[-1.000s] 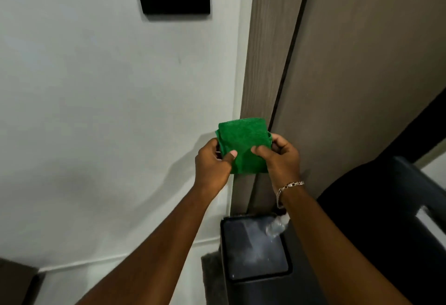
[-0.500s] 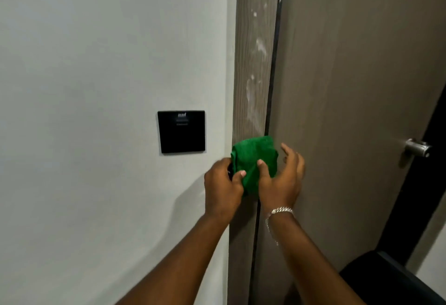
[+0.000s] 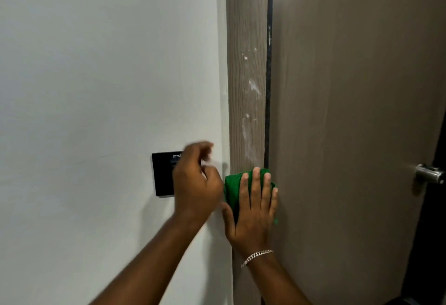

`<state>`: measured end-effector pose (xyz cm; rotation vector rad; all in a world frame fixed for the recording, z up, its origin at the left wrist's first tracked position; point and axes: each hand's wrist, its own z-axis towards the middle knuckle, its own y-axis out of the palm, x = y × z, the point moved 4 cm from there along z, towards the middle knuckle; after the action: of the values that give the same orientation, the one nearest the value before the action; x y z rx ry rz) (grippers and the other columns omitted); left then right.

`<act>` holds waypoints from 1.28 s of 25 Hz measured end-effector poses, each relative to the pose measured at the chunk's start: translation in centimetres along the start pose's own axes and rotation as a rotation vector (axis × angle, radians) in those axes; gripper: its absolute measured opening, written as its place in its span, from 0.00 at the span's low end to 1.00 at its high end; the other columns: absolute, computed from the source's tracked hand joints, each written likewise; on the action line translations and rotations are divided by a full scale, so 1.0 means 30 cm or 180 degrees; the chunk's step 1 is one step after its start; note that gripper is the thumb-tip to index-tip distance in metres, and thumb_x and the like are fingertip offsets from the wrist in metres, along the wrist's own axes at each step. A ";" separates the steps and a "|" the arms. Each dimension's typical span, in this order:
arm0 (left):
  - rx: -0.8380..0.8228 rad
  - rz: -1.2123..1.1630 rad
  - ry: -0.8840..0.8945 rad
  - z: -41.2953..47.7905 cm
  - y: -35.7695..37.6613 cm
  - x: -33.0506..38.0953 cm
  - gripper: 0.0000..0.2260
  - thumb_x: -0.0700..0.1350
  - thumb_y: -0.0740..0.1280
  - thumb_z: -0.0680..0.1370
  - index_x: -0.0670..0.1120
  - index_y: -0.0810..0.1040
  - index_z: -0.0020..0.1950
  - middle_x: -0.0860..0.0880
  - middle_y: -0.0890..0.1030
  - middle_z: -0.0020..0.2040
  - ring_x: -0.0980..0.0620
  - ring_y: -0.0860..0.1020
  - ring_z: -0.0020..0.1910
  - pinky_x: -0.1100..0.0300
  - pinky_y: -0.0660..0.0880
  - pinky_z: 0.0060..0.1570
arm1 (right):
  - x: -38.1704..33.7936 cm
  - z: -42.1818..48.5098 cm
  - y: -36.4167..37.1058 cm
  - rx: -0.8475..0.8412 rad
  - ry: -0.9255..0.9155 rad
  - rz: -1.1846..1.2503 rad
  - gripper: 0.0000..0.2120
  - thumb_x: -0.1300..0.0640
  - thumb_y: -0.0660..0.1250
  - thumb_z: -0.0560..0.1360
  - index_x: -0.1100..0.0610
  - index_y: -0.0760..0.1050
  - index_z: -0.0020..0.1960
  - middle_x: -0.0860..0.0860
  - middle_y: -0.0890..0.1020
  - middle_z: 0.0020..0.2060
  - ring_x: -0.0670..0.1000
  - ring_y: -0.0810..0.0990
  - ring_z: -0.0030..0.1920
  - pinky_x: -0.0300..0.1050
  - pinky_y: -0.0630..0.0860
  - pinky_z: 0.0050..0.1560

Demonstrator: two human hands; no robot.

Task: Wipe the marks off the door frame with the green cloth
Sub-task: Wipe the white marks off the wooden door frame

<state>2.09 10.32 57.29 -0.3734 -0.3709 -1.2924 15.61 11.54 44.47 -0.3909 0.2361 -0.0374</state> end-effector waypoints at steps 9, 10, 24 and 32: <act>-0.0226 0.3047 0.1428 0.394 -0.056 -0.142 0.33 0.54 0.53 0.79 0.42 0.47 0.80 0.40 0.50 0.81 0.40 0.48 0.80 0.44 0.45 0.78 | -0.021 0.068 0.005 0.0848 0.0569 0.0355 0.35 0.40 0.57 0.78 0.56 0.54 0.79 0.56 0.56 0.80 0.59 0.54 0.80 0.60 0.53 0.78; -0.0211 0.3097 0.1468 0.395 -0.048 -0.152 0.33 0.57 0.51 0.80 0.43 0.45 0.80 0.40 0.49 0.81 0.40 0.47 0.80 0.44 0.43 0.78 | -0.014 0.052 0.009 0.0787 0.0205 0.0208 0.35 0.40 0.58 0.78 0.56 0.54 0.78 0.57 0.57 0.79 0.59 0.54 0.80 0.61 0.53 0.78; 0.0083 0.3105 0.1351 0.400 -0.057 -0.142 0.38 0.62 0.51 0.78 0.40 0.43 0.79 0.38 0.48 0.81 0.39 0.47 0.80 0.41 0.45 0.78 | -0.055 0.154 -0.032 0.0984 0.0410 0.0294 0.34 0.42 0.58 0.78 0.60 0.56 0.78 0.57 0.58 0.79 0.58 0.53 0.80 0.62 0.51 0.79; 0.0142 0.3095 0.1342 0.404 -0.056 -0.146 0.38 0.63 0.49 0.78 0.41 0.43 0.79 0.39 0.48 0.81 0.39 0.47 0.80 0.41 0.44 0.78 | -0.065 0.197 -0.055 0.0979 0.0474 0.0318 0.37 0.39 0.59 0.77 0.59 0.54 0.78 0.58 0.55 0.79 0.58 0.51 0.80 0.63 0.50 0.79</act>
<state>-1.27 19.34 66.05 -0.1845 0.1490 -0.3810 15.12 12.38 50.82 -0.0696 0.3908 -0.0042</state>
